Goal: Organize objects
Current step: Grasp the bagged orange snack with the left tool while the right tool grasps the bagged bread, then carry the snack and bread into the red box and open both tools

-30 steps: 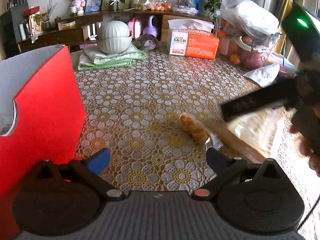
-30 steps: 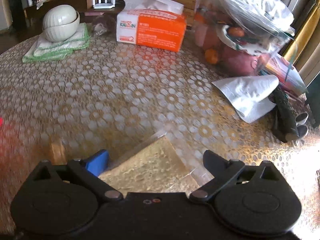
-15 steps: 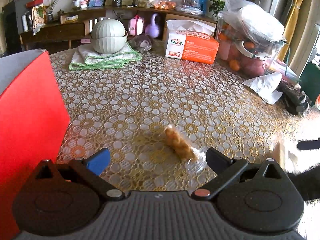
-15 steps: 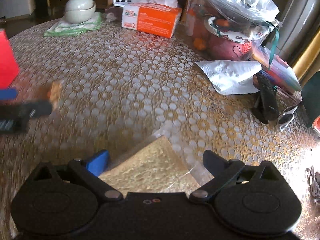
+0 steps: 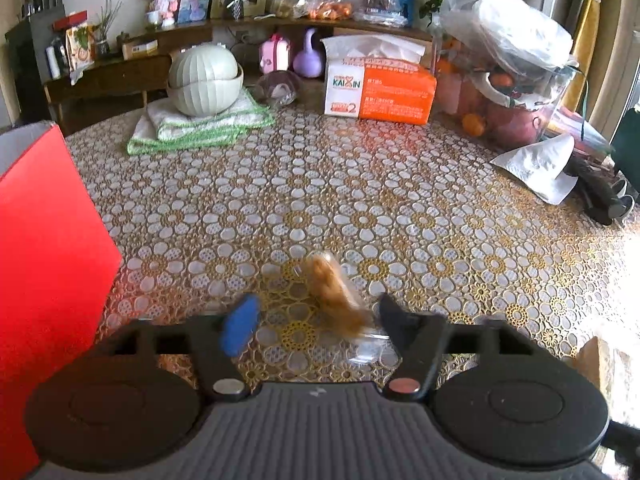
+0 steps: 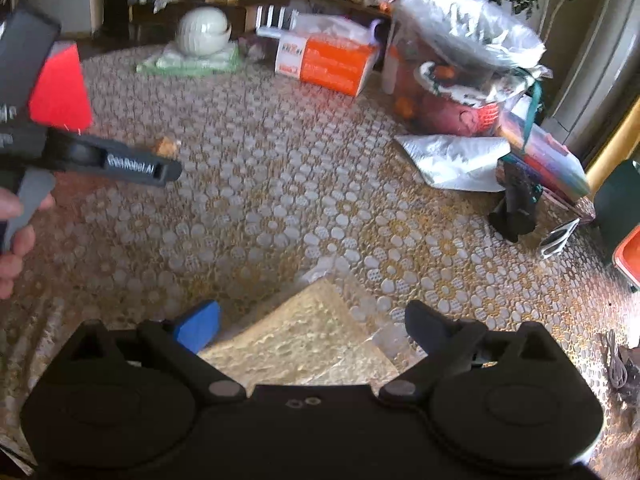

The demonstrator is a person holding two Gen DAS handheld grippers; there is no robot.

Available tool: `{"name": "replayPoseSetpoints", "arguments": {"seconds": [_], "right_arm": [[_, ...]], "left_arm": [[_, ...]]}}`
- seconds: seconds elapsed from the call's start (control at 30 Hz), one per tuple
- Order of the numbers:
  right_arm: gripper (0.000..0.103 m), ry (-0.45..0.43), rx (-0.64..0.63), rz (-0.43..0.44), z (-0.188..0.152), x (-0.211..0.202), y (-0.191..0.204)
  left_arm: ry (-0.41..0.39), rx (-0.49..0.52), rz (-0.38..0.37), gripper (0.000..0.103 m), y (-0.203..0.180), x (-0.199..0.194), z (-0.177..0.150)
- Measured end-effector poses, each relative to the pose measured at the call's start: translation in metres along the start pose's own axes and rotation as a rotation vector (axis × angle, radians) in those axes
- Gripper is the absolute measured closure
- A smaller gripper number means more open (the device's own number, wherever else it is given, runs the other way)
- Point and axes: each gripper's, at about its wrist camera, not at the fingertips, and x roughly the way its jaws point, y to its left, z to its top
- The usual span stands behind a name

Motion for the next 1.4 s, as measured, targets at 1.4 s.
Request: {"name": "replayPoseSetpoints", "arguments": {"seconds": [1.4], "right_arm": [[0.022, 0.087, 0.461, 0.021, -0.014, -0.018, 0.014]], "left_arm": [[-0.085, 0.009, -0.164, 0.076, 0.037, -0.093, -0.047]]}}
